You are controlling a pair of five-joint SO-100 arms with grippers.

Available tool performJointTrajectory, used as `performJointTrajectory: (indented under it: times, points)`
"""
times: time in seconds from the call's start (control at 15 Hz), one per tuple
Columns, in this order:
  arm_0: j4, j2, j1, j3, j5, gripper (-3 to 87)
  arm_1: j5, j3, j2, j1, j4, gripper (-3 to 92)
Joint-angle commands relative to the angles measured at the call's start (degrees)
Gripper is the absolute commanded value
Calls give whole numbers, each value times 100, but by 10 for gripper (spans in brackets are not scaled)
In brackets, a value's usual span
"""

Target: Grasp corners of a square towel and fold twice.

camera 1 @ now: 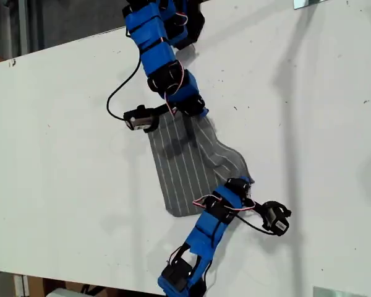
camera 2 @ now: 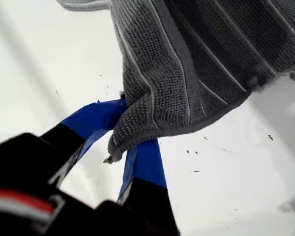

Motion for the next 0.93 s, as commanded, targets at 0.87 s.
performJointTrajectory:
  times: [0.87]
  points:
    - [2259, 2065, 53, -633, 220, -2, -589, -967, 220, -167, 264, -1]
